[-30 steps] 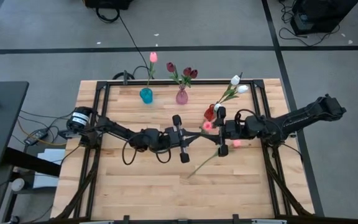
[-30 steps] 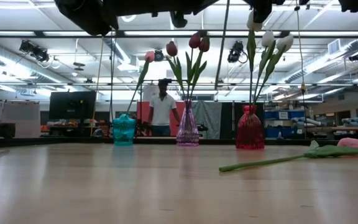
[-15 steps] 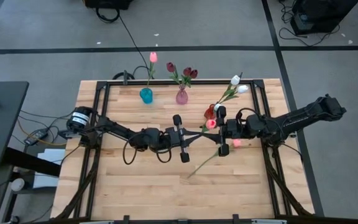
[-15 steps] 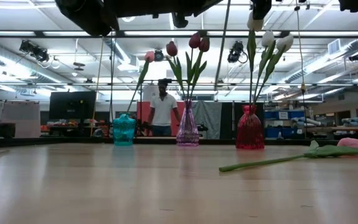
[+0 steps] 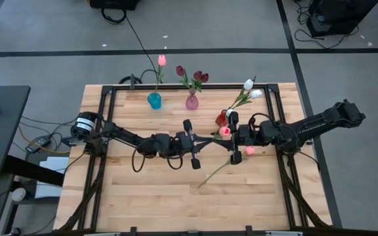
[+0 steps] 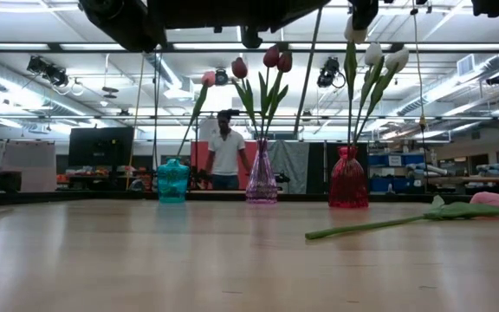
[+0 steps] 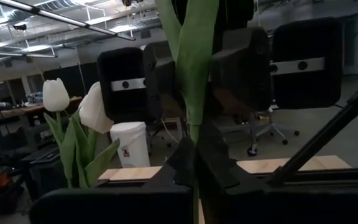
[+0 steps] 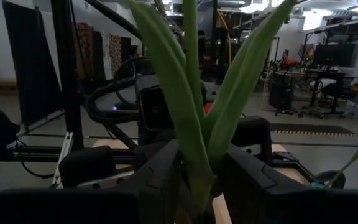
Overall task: Sort flowers into vase by color
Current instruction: Put the bottom pink flower into the blue vase, then put the pink flower into the blue vase
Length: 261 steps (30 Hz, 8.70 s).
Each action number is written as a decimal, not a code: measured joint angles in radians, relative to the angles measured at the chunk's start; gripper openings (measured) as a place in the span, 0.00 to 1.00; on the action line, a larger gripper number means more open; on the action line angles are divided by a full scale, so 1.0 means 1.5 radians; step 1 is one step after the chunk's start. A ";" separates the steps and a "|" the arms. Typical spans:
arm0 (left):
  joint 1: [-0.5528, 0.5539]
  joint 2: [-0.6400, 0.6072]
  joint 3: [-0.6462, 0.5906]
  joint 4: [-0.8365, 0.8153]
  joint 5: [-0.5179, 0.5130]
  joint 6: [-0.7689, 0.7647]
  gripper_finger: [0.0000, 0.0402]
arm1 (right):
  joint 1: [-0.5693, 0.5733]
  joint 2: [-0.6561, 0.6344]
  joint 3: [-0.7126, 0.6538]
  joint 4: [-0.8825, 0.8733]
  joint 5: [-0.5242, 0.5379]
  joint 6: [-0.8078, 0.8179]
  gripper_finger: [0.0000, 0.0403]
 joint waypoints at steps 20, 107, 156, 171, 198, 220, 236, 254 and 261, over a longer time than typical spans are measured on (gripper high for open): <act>-0.020 -0.056 -0.156 0.276 -0.111 0.112 0.00 | 0.007 -0.125 0.000 -0.181 0.016 0.017 0.54; 0.127 -0.189 -0.312 -0.292 -0.257 -0.128 0.46 | 0.030 -0.066 -0.013 -0.215 0.070 0.073 0.57; -0.060 0.292 0.381 -0.937 0.147 -0.382 0.02 | 0.133 -0.130 -0.013 -0.586 0.143 0.306 0.53; -0.070 0.203 0.372 -1.008 0.006 -0.286 0.00 | 0.148 -0.156 -0.013 -0.586 0.171 0.305 0.53; -0.061 -0.119 -0.097 -0.509 -0.169 -0.275 0.00 | 0.261 -0.181 -0.012 -0.504 0.273 0.236 0.51; 0.031 0.111 0.200 -0.767 0.059 -0.321 0.36 | 0.207 -0.132 -0.012 -0.426 0.241 0.197 0.51; 0.088 0.273 0.445 -0.985 0.114 -0.290 0.42 | 0.208 -0.132 -0.012 -0.429 0.240 0.172 0.51; 0.095 0.308 0.447 -0.974 0.172 -0.227 0.03 | 0.207 -0.132 -0.012 -0.427 0.233 0.166 0.51; 0.075 0.283 0.436 -0.986 0.155 -0.203 0.01 | 0.220 -0.133 -0.012 -0.432 0.226 0.170 0.51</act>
